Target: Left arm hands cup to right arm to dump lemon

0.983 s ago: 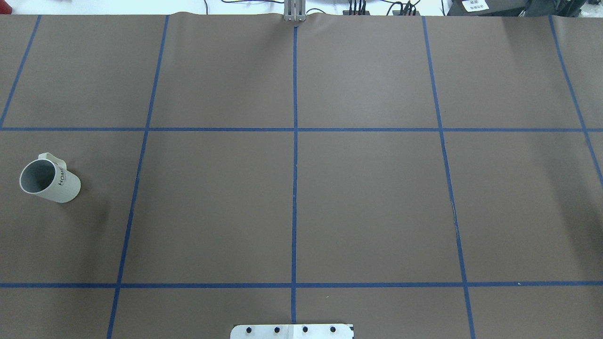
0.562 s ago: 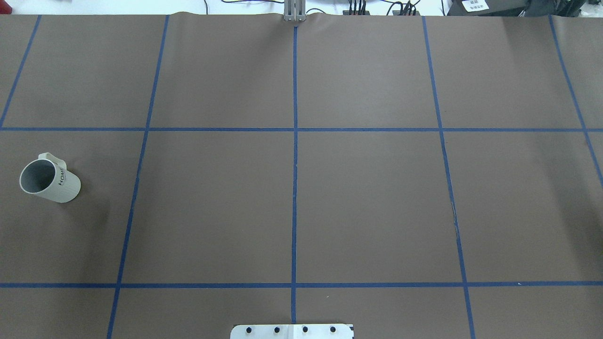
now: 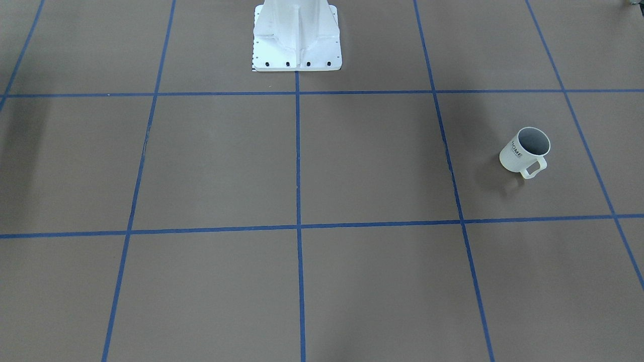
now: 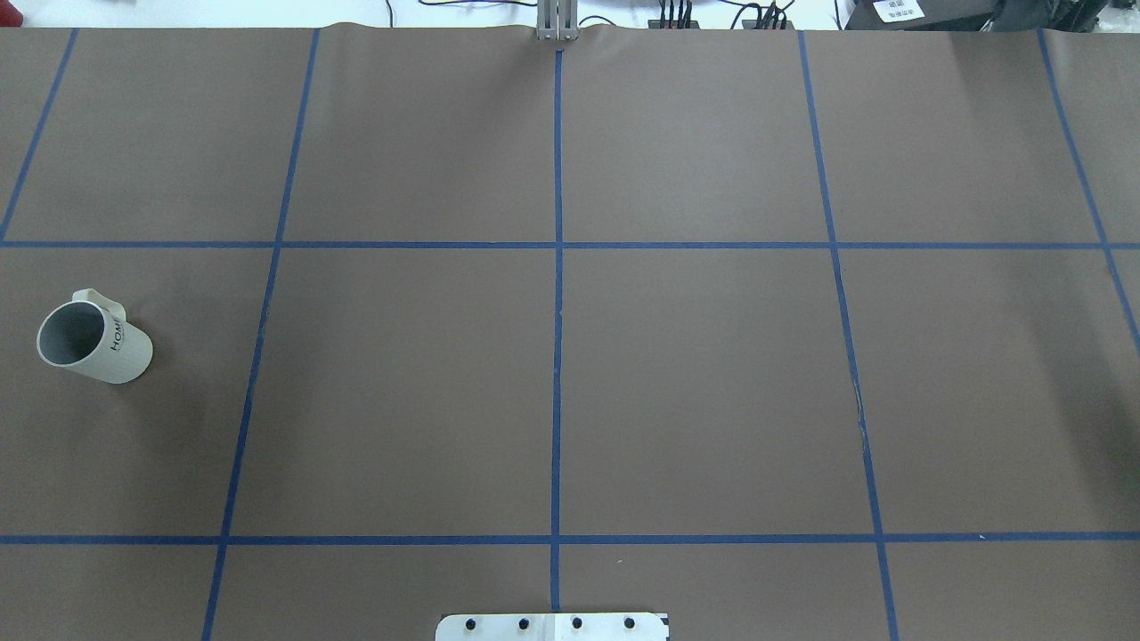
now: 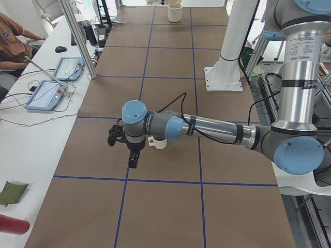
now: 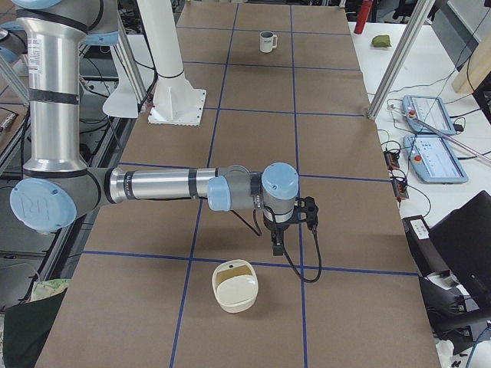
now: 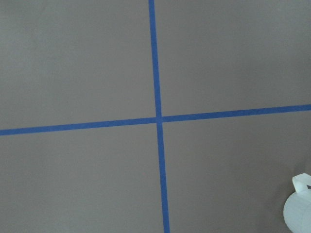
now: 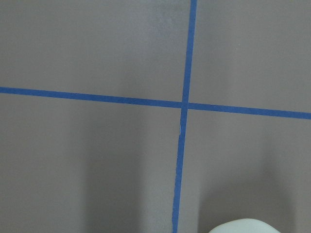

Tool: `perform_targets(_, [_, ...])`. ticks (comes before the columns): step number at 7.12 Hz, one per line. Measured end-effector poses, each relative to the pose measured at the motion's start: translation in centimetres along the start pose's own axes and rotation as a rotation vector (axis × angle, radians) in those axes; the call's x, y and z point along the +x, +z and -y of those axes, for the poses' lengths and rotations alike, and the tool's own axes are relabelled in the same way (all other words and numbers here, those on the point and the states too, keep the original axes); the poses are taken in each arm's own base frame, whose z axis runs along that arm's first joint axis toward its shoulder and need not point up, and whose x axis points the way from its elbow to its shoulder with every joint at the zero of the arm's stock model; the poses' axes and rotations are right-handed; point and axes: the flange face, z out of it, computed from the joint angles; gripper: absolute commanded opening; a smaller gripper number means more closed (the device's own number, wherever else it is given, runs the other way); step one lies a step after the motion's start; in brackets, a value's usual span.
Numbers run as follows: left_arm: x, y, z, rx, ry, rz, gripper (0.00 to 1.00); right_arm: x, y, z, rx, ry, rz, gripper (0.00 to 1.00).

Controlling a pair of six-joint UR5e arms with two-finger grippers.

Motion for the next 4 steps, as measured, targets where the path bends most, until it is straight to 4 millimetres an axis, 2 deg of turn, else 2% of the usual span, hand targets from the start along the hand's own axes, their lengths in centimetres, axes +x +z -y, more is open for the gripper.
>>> perform_targets(2, [3.6,0.8,1.4,-0.011,0.013,-0.046,1.0,-0.8,-0.2,0.7,0.008,-0.022,-0.002,1.0])
perform_targets(4, [8.7,3.2,0.5,-0.035,-0.097,-0.089,1.0,-2.2,-0.4,2.1,0.015,-0.05,-0.005,1.0])
